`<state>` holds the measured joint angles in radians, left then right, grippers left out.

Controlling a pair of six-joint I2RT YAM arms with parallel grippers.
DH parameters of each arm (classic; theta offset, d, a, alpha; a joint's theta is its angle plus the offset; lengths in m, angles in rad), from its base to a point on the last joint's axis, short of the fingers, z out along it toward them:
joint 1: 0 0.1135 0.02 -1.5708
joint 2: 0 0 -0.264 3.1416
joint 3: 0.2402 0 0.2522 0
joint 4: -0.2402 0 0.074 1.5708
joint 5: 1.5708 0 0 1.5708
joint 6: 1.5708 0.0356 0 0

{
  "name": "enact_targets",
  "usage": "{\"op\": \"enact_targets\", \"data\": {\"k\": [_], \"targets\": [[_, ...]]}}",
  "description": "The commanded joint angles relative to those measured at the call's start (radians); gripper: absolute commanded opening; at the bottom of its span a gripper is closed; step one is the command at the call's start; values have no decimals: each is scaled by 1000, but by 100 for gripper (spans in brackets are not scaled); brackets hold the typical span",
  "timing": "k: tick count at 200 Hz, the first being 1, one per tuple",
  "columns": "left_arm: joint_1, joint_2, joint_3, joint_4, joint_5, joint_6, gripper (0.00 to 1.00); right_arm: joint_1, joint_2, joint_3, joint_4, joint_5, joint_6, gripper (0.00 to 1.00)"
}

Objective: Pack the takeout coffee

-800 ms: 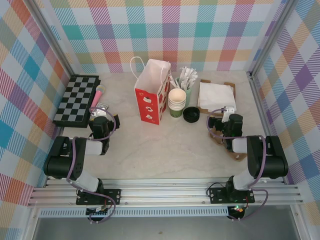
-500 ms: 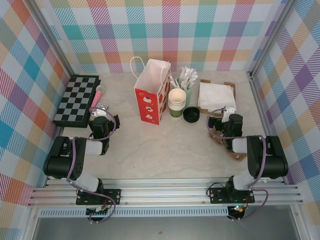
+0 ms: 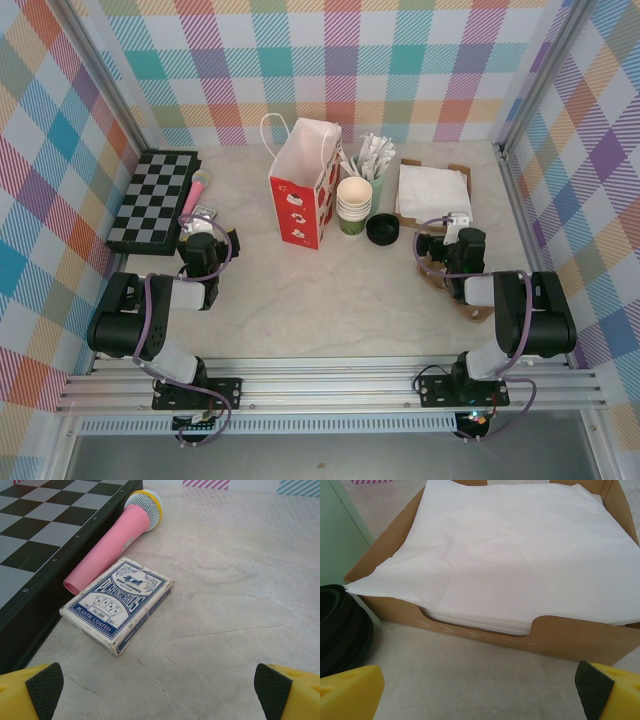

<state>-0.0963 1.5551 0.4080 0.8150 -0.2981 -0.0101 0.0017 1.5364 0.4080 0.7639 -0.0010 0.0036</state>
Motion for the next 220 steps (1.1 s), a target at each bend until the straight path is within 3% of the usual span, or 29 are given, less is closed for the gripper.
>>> {"op": "enact_targets", "data": {"k": [1,16,36,54,73,87,103,122,138,171,194,220], "targets": [[-10,3,-14,34,1,4,100,6,-11,7,39,-1,9,100],[-11,-32,10,-36,17,10,100,6,-25,30,-11,-4,11,100],[-13,-134,79,-255,2,2,100,6,-74,59,-104,-27,0,100],[-18,-239,83,-326,-28,-23,100,7,-156,70,-195,-15,2,100],[-27,-361,160,-556,-106,-197,100,7,-261,114,-364,15,59,100],[-54,-420,266,-821,-189,-349,100,6,-316,208,-571,17,136,100],[-135,-471,370,-1054,-283,-518,100,7,-342,311,-753,-11,219,100],[-251,-506,496,-1307,-322,-714,100,7,-361,382,-869,-26,334,100],[-315,-494,608,-1456,-281,-878,100,7,-370,428,-944,-19,442,100],[-460,-406,779,-1543,-243,-1075,100,7,-403,440,-984,52,584,100],[-535,-288,940,-1639,-237,-1190,100,7,-400,466,-1032,48,602,100],[-554,-147,1127,-1783,-152,-1324,100,7,-386,512,-1121,19,591,100]]}}
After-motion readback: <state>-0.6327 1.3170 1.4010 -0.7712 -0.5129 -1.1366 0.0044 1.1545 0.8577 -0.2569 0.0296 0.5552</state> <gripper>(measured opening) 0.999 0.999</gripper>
